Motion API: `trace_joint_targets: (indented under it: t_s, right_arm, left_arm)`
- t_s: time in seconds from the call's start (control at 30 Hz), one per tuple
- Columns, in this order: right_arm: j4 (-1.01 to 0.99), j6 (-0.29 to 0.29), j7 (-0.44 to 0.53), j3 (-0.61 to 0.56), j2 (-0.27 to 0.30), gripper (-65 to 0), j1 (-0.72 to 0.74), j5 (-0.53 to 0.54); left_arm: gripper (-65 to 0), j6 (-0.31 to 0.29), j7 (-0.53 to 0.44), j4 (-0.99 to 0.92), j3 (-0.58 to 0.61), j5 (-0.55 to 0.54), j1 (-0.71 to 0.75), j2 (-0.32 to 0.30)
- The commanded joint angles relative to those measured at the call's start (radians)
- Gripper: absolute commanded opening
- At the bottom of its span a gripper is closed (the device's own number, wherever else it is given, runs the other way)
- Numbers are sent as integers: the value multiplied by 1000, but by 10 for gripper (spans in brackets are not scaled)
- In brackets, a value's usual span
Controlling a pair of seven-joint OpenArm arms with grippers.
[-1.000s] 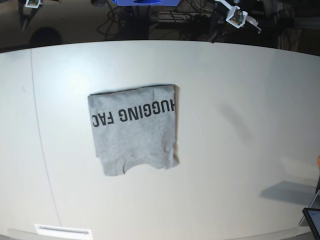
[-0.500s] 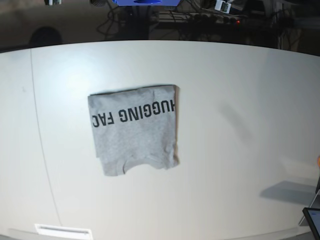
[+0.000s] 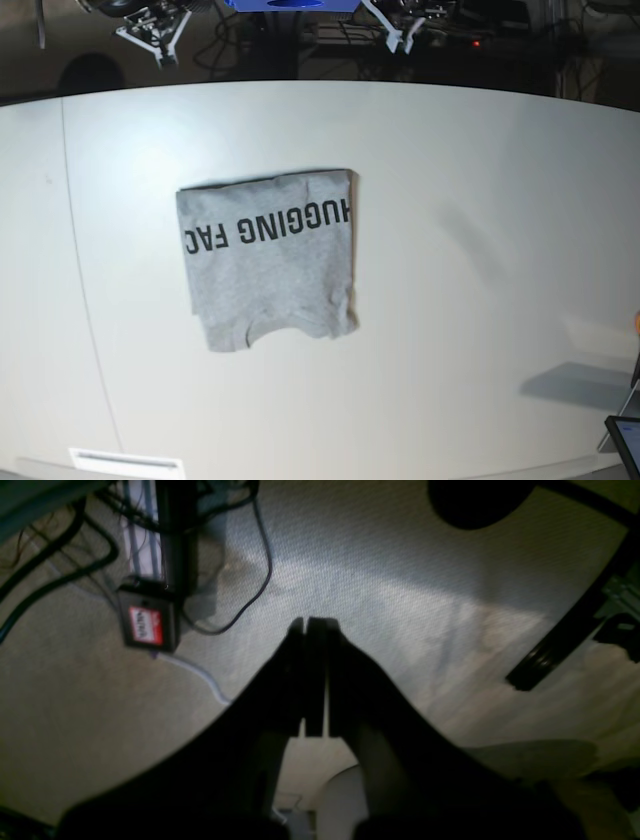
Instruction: Fold the T-shirt properly
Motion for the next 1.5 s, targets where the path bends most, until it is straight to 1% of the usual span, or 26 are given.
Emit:
trace_joint_targets:
  t_s: [0.0, 0.03, 0.1, 0.2, 0.3, 0.37, 0.57, 1.27, 1.47]
  right_arm:
    - [2, 0, 18, -2, 5, -641, 17, 0]
    - [2, 0, 40, -2, 5, -641, 23, 0]
    - [0, 0, 87, -1, -15, -641, 23, 0]
    - [-4, 0, 136, 4, -52, -641, 21, 2]
    - [-6, -5, 142, 4, -87, -641, 15, 2]
    - [-6, -7, 142, 4, -97, -641, 11, 2]
    - [-6, -8, 146, 5, -100, -641, -23, 3]
    - [-1, -8, 147, 4, -95, -643, -20, 3]
    - [-1, -8, 221, 5, -97, -641, -18, 3]
  left_arm:
    - [-611, 14, 2, 3, 6, 5, 2, -4]
    - [-611, 35, -2, 3, 6, 10, 1, 0]
    - [-611, 37, -4, 4, 9, 15, -7, 25]
    - [-611, 37, -4, 4, 12, 18, -15, 39]
    - [-611, 37, -4, 4, 12, 18, -15, 49]
    - [-611, 37, -4, 4, 12, 18, -19, 49]
    - [-610, 40, -4, 4, 12, 16, -24, 49]
    - [-606, 45, 4, 3, 0, 5, -45, 52]
    - [-606, 45, -2, 3, -2, 4, -47, 52]
